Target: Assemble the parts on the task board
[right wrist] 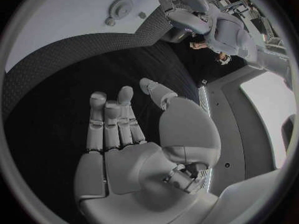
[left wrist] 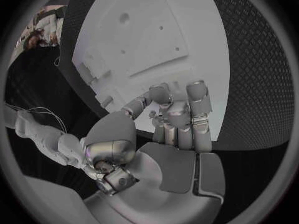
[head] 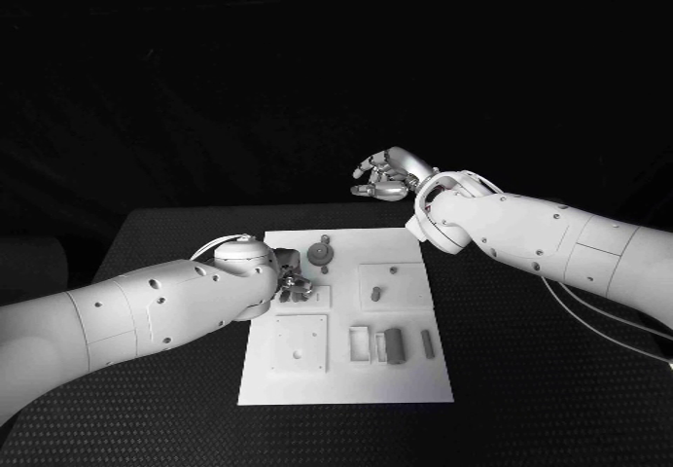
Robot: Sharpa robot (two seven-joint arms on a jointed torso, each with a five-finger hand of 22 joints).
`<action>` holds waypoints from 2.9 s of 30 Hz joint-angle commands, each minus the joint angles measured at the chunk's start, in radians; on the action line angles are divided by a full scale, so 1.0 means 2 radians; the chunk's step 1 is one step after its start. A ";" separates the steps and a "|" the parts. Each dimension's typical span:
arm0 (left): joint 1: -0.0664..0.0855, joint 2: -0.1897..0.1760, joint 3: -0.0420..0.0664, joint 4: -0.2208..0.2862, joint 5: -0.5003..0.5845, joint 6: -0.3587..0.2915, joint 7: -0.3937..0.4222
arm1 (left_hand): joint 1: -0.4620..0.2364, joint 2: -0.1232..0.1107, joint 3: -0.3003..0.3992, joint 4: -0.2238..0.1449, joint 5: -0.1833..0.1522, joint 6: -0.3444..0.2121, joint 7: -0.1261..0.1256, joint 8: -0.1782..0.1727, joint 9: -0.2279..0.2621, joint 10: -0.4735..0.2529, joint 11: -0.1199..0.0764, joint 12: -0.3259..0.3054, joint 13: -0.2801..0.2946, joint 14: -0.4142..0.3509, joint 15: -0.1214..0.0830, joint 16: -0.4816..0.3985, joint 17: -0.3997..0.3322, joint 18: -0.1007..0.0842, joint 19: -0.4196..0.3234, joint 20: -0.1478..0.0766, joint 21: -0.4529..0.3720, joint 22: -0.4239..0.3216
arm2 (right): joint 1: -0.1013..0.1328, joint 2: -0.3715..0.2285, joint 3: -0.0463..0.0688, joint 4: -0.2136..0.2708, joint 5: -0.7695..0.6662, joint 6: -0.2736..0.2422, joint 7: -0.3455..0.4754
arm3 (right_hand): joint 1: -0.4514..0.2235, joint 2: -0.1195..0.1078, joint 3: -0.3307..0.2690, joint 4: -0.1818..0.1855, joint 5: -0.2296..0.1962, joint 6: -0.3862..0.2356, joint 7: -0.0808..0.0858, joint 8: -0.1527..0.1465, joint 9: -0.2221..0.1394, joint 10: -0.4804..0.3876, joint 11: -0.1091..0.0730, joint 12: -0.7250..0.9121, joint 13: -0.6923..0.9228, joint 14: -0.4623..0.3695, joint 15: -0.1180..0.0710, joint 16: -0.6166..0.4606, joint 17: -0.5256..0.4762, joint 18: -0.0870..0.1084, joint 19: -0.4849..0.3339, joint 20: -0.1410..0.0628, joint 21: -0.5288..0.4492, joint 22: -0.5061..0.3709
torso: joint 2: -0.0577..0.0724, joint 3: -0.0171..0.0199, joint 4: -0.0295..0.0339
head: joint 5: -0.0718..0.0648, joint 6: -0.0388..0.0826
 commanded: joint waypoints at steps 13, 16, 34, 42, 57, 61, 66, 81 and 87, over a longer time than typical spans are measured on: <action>-0.007 0.008 -0.001 -0.009 -0.002 0.022 -0.012 | 0.006 0.013 0.007 -0.006 0.004 0.062 -0.022 0.003 0.000 -0.004 -0.001 0.004 -0.002 -0.019 -0.016 0.003 -0.003 0.004 -0.002 -0.001 0.002 0.011 | 0.000 0.002 0.000 0.000 -0.001 0.007 0.002 | 0.001 0.004 -0.001 -0.003 0.002 0.010 0.013 -0.002 -0.001 -0.047 0.014 0.001 -0.001 -0.003 0.002 -0.002 0.000 0.006 -0.004 0.001 -0.002 0.001 | 0.000 0.0002 -0.0001 | -0.001 0.000; -0.007 0.010 0.000 -0.012 -0.002 0.025 -0.012 | 0.006 0.013 0.007 -0.007 0.004 0.062 -0.022 0.003 0.000 -0.004 -0.001 0.004 -0.002 -0.019 -0.016 0.003 -0.003 0.004 -0.002 -0.001 0.002 0.011 | 0.000 0.002 0.000 -0.001 -0.001 0.007 0.002 | 0.001 0.004 -0.001 -0.003 0.002 0.010 0.013 -0.002 -0.001 -0.047 0.014 0.001 -0.001 -0.003 0.002 -0.002 0.000 0.006 -0.004 0.001 -0.002 0.001 | 0.000 0.0003 -0.0001 | -0.001 0.000; -0.007 0.016 0.001 -0.019 0.001 0.051 -0.014 | 0.005 0.013 0.006 -0.008 0.000 0.060 -0.021 0.002 -0.001 -0.005 0.000 0.004 -0.003 -0.020 -0.015 0.004 -0.005 0.003 -0.004 0.001 0.002 0.010 | 0.000 0.001 0.000 0.000 -0.001 0.011 0.002 | 0.001 0.004 -0.001 -0.003 0.002 0.010 0.013 -0.002 -0.001 -0.047 0.014 0.001 -0.001 -0.003 0.002 -0.002 -0.001 0.006 -0.004 0.001 -0.002 0.001 | 0.000 0.0001 0.0002 | -0.002 0.000; -0.007 0.017 0.001 -0.020 0.004 0.042 -0.013 | -0.012 -0.005 -0.003 0.011 -0.047 0.057 -0.020 0.002 -0.002 -0.006 0.001 0.002 -0.008 -0.022 -0.014 0.004 -0.011 0.004 -0.006 0.001 -0.001 0.009 | 0.000 0.001 0.000 0.000 -0.001 0.010 0.001 | 0.000 0.003 -0.002 -0.003 0.002 0.009 0.014 -0.002 -0.001 -0.048 0.014 0.001 -0.001 -0.004 0.002 -0.003 -0.001 0.006 -0.004 0.001 -0.002 0.001 | 0.000 -0.0002 0.0002 | -0.002 0.001; -0.007 0.015 0.000 -0.024 0.004 0.034 -0.014 | -0.036 -0.043 -0.008 0.041 -0.112 0.053 -0.020 0.002 -0.003 -0.007 0.001 0.002 -0.017 -0.025 -0.015 0.007 -0.020 0.007 -0.008 0.000 -0.004 0.010 | -0.001 0.001 0.000 -0.001 -0.001 0.011 0.001 | -0.001 0.003 -0.002 -0.002 0.002 0.008 0.014 -0.003 -0.001 -0.048 0.014 0.000 -0.001 -0.004 0.002 -0.003 -0.001 0.006 -0.004 0.001 -0.003 0.001 | 0.000 -0.0002 0.0002 | -0.002 0.002; -0.007 0.013 0.000 -0.024 0.004 0.027 -0.013 | -0.040 -0.046 -0.008 0.046 -0.118 0.052 -0.020 0.002 -0.003 -0.007 0.001 0.001 -0.018 -0.025 -0.015 0.007 -0.020 0.007 -0.008 0.000 -0.004 0.010 | -0.001 0.001 0.000 -0.001 -0.001 0.011 0.001 | -0.001 0.003 -0.002 -0.002 0.002 0.008 0.014 -0.003 -0.002 -0.049 0.014 0.000 -0.001 -0.004 0.003 -0.003 -0.001 0.006 -0.005 0.001 -0.003 0.001 | 0.000 -0.0002 0.0000 | -0.002 0.002; -0.007 0.011 0.001 -0.024 0.004 0.019 -0.012 | -0.049 -0.059 -0.013 0.053 -0.128 0.051 -0.020 0.002 -0.003 -0.007 0.001 0.002 -0.019 -0.026 -0.015 0.008 -0.021 0.007 -0.008 0.000 -0.004 0.010 | -0.001 0.001 0.000 -0.001 -0.001 0.011 0.001 | -0.002 0.003 -0.002 -0.002 0.002 0.007 0.014 -0.003 -0.002 -0.049 0.014 0.000 -0.001 -0.005 0.003 -0.003 -0.001 0.006 -0.005 0.001 -0.003 0.001 | 0.000 -0.0004 0.0001 | -0.002 0.003; -0.007 0.005 0.032 -0.023 0.016 -0.015 -0.007 | -0.085 -0.068 -0.079 0.032 -0.128 0.044 -0.020 0.004 0.004 -0.010 0.000 0.001 -0.021 -0.031 -0.016 0.010 -0.023 0.011 -0.013 -0.003 -0.006 0.009 | -0.002 0.000 0.000 -0.003 -0.001 0.010 0.001 | -0.002 0.002 -0.002 -0.002 0.002 0.006 0.014 -0.004 -0.002 -0.049 0.015 0.000 -0.002 -0.005 0.003 -0.003 -0.001 0.006 -0.005 0.002 -0.003 0.001 | 0.000 -0.0001 0.0002 | -0.002 0.007; -0.006 -0.001 0.046 -0.020 0.048 -0.007 -0.007 | -0.088 -0.069 -0.088 0.023 -0.128 0.042 -0.020 0.003 0.004 -0.011 0.000 0.000 -0.021 -0.032 -0.017 0.010 -0.024 0.012 -0.015 -0.004 -0.008 0.009 | -0.002 -0.001 0.000 -0.003 -0.001 0.010 0.000 | -0.002 0.002 -0.002 -0.002 0.002 0.006 0.015 -0.004 -0.002 -0.050 0.015 0.000 -0.002 -0.005 0.003 -0.003 -0.001 0.006 -0.005 0.002 -0.004 0.001 | 0.000 -0.0005 0.0002 | -0.002 0.009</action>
